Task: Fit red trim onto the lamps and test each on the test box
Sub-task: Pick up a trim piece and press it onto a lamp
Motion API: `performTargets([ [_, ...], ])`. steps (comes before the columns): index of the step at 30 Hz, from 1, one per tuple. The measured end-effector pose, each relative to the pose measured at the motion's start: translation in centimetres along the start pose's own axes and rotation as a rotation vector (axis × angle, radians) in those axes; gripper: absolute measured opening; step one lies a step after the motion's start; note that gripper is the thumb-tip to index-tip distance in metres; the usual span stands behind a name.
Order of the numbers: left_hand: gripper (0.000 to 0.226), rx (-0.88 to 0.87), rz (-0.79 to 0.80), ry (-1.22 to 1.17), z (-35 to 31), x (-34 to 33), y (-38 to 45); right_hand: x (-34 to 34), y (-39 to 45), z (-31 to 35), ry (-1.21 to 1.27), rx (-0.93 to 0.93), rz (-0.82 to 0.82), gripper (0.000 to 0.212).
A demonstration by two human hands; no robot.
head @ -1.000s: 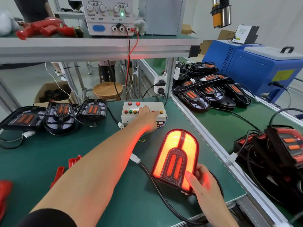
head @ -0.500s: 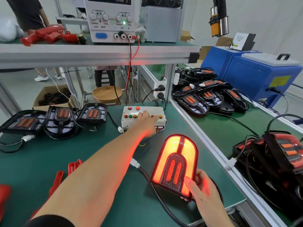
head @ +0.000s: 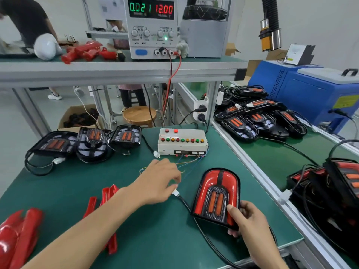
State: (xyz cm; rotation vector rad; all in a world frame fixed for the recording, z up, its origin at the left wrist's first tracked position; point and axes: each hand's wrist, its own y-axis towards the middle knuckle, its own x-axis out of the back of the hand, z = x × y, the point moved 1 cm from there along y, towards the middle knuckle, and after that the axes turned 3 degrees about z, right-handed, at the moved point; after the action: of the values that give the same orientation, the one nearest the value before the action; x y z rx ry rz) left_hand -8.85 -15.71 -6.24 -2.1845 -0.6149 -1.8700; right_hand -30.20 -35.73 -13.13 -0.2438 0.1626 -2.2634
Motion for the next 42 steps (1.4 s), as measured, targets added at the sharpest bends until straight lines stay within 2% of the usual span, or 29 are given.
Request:
performTargets([
  [4, 0.029, 0.009, 0.066, 0.142, 0.5, -1.0, -1.1, -0.2, -0.1, 0.7, -0.022, -0.042, -0.018, 0.025],
  [7, 0.032, 0.034, 0.114, 0.214, 0.6, -1.8, -1.0, -0.4, -0.5, 1.7, -0.061, -0.071, -0.038, 0.03],
  [10, 0.021, 0.01, 0.066, 0.178, 0.6, -2.1, -1.1, -0.5, -1.5, 2.5, -0.352, -0.027, -0.114, 0.052],
  [12, 0.016, -0.02, -0.006, 0.092, 0.8, -2.1, -1.3, -0.6, -2.4, 2.9, -0.636, 0.082, -0.304, 0.072],
  [13, 0.015, -0.037, -0.031, 0.05, 0.9, -2.0, -1.4, -0.9, -2.9, 3.4, -0.716, 0.186, -0.388, 0.072],
  [14, 0.015, -0.054, -0.041, 0.021, 1.0, -1.8, -1.5, -1.6, -3.4, 4.2, -0.778, 0.349, -0.427, 0.064],
  [16, 0.015, -0.091, -0.03, -0.015, 1.1, -1.3, -1.7, -3.8, -3.8, 5.2, -0.948, 0.733, -0.376, 0.042],
  [17, 0.015, -0.111, -0.023, -0.024, 1.1, -1.1, -1.8, -5.2, -3.7, 5.5, -1.071, 0.866, -0.323, 0.037],
  [20, 0.011, -0.184, -0.034, -0.013, 0.8, -0.4, -2.0, -9.4, -2.6, 6.5, -1.39, 0.97, -0.151, 0.035],
  [23, 0.01, -0.229, -0.021, 0.058, 0.6, 0.0, -2.0, -12.3, -1.0, 7.6, -1.531, 1.01, -0.067, 0.039],
  [26, 0.014, -0.258, 0.04, 0.159, 0.8, 0.3, -1.9, -13.3, 0.2, 8.0, -1.617, 1.114, -0.005, 0.036],
  [29, 0.019, -0.359, 0.025, 0.152, 0.9, 0.2, -2.1, -13.3, 0.6, 7.8, -1.662, 1.245, 0.095, 0.034],
  [34, 0.017, -0.463, 0.085, 0.199, 0.8, 0.6, -1.7, -12.1, 0.8, 8.0, -1.61, 1.333, 0.24, 0.022],
  [37, 0.014, -0.488, 0.041, 0.222, 0.8, 0.7, -1.3, -11.6, 0.8, 8.1, -1.507, 1.272, 0.25, 0.022],
  [39, 0.003, -0.434, 0.099, 0.376, 0.9, 0.6, -1.2, -11.2, 0.8, 7.6, -1.498, 1.196, 0.196, 0.024],
  [42, 0.026, -0.263, 0.294, 0.578, 1.1, -0.1, -1.7, -10.3, 0.3, 6.6, -1.455, 1.09, 0.155, 0.03],
])
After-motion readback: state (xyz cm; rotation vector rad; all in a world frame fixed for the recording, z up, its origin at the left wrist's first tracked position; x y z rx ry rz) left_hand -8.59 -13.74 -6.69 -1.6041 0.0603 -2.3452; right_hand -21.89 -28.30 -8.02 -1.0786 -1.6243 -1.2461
